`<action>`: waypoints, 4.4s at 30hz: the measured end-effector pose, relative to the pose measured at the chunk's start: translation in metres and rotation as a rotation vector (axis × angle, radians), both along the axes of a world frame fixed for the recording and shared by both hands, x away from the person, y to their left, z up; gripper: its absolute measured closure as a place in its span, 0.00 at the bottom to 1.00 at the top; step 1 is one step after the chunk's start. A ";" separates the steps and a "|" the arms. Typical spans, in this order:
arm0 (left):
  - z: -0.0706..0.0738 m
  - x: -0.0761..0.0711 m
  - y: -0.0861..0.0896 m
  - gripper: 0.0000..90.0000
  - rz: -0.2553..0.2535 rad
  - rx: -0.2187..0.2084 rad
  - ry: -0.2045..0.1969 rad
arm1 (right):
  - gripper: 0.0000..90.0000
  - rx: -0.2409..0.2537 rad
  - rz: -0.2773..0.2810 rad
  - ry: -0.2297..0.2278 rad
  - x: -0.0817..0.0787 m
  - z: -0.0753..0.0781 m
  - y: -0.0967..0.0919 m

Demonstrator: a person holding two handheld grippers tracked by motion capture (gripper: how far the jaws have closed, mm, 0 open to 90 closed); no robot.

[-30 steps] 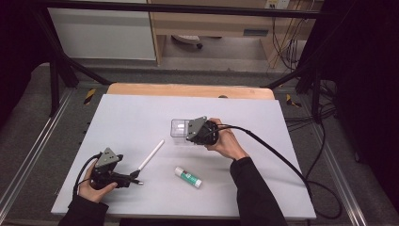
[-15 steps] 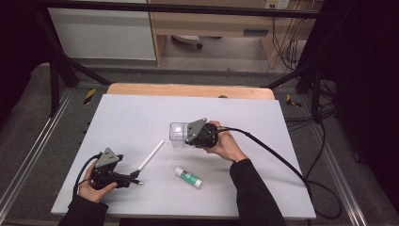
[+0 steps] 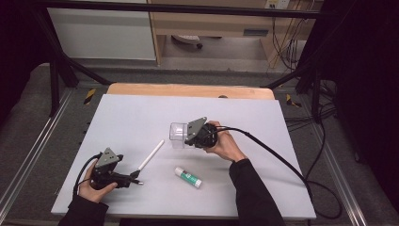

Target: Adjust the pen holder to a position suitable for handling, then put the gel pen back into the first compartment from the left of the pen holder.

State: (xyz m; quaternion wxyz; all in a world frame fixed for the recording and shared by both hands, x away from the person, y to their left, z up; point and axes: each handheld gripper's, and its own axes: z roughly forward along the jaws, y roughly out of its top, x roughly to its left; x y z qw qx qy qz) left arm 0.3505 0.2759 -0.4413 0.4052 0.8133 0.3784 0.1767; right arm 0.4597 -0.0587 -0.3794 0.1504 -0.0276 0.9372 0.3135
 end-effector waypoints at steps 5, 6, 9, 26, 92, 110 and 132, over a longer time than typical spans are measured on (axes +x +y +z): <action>0.000 0.000 0.000 0.08 -0.001 0.001 0.000 | 0.93 0.004 -0.046 -0.036 0.002 0.000 0.001; 0.000 0.000 0.000 0.08 -0.002 0.003 0.000 | 0.92 0.005 -0.056 -0.036 0.002 0.000 0.001; 0.000 0.000 0.000 0.08 -0.002 0.001 0.001 | 0.90 0.006 -0.086 -0.049 0.005 -0.001 0.001; 0.001 -0.001 -0.001 0.08 -0.001 0.001 0.004 | 0.45 0.102 -0.287 -0.038 -0.001 0.012 -0.006; 0.010 -0.007 0.027 0.69 0.072 0.009 0.033 | 0.01 0.267 -0.459 0.258 -0.079 -0.024 -0.013; 0.010 -0.009 0.055 0.99 0.206 0.039 0.057 | 0.02 0.260 -0.386 0.281 -0.084 -0.031 0.031; -0.002 -0.009 0.071 0.99 0.270 0.101 0.099 | 0.02 0.241 -0.350 0.282 -0.088 -0.033 0.056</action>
